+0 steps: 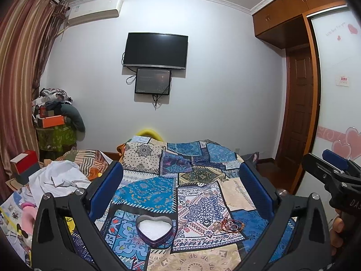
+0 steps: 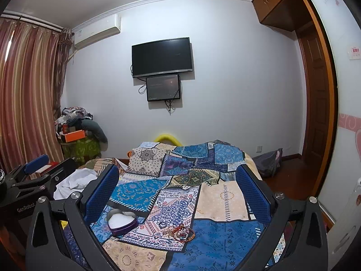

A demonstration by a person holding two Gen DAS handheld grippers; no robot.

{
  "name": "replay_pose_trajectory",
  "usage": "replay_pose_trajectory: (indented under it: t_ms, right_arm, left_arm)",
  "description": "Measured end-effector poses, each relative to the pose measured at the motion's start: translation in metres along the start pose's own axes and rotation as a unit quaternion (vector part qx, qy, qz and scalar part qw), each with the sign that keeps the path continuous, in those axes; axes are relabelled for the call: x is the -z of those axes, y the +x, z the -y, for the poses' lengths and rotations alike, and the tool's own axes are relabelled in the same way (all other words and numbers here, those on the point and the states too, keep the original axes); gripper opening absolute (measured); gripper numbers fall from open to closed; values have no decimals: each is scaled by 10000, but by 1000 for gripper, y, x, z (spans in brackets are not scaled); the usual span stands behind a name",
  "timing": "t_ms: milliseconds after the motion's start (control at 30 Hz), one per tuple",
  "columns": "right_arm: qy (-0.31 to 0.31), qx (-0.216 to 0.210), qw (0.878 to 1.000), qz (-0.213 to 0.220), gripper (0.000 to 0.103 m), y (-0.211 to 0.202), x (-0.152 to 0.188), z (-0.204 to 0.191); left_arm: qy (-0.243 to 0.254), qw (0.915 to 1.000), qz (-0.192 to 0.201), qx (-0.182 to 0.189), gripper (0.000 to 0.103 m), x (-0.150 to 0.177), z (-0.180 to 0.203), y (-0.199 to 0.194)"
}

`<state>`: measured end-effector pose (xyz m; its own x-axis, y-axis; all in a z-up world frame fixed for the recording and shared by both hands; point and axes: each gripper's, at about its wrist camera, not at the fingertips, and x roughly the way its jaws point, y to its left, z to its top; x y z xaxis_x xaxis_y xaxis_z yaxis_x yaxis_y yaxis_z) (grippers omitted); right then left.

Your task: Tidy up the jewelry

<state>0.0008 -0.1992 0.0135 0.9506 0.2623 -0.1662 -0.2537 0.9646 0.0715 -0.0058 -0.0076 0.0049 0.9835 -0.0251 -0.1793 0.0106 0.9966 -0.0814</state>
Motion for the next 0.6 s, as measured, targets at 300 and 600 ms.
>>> replay_pose_trajectory:
  t_ms: [300, 600]
  right_arm:
    - [4, 3, 10000, 0, 102, 0, -1, 0]
    - [22, -7, 10000, -7, 102, 0, 0, 1]
  left_arm:
    - [-14, 10000, -6, 33, 103, -1, -2, 0]
    - [-8, 10000, -9, 37, 103, 0, -1, -1]
